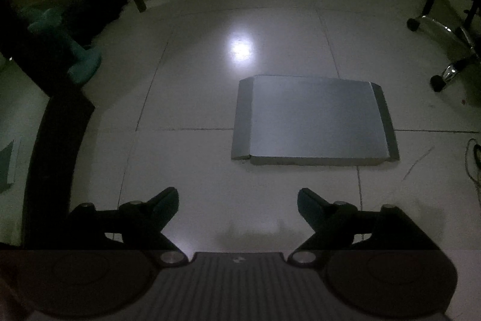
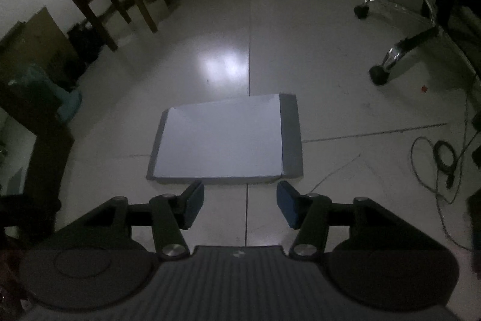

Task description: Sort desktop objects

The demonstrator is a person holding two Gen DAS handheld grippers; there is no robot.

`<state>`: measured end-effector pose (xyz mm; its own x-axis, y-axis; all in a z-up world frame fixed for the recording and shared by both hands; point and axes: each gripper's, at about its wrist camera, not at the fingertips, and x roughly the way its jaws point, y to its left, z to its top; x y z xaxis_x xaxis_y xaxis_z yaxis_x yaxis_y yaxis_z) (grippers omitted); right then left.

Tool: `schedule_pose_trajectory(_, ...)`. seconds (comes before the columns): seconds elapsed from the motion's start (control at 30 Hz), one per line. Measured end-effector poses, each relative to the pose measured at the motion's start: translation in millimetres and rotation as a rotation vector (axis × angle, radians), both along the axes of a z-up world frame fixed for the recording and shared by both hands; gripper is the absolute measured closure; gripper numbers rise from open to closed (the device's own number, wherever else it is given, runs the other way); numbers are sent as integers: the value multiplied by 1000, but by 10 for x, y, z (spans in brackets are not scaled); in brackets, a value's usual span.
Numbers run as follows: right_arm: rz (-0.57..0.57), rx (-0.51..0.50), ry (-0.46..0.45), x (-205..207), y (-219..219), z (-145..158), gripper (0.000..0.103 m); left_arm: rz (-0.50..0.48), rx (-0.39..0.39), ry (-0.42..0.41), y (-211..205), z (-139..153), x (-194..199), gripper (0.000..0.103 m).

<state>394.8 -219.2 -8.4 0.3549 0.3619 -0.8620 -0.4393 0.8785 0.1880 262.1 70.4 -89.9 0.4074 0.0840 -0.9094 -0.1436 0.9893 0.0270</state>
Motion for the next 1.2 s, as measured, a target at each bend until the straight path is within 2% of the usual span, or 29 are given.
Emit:
schedule_pose_trajectory(0.23, -7, -46, 45, 446, 173, -733, 44, 16, -29, 13, 62, -622, 537, 12)
schedule_pose_trajectory(0.4, -12, -47, 61, 808, 326, -1213, 21, -36, -14, 18, 75, -1096, 941, 10)
schedule_pose_trajectory(0.53, -10, -60, 69, 1036, 420, -1497, 15, -43, -18, 30, 132, -1424, 1231, 8)
schedule_pose_trajectory(0.6, -15, -69, 79, 1153, 457, -1632, 8, -39, -16, 38, 161, -1567, 1351, 8)
schedule_pose_trajectory(0.8, -14, -108, 86, 1437, 444, -1957, 3, -19, -32, 47, 214, -1964, 1608, 5)
schedule_pose_trajectory(0.93, -13, -134, 90, 1626, 435, -2172, 0, 32, -91, 42, 260, -2178, 1734, 4)
schedule_pose_trajectory(1.0, -14, -139, 93, 1695, 404, -2248, 0, 43, -96, 30, 264, -2272, 1792, 4)
schedule_pose_trajectory(1.2, -8, -146, 109, 1865, 323, -2441, 0, -3, -90, 3, 211, -2461, 1872, 3)
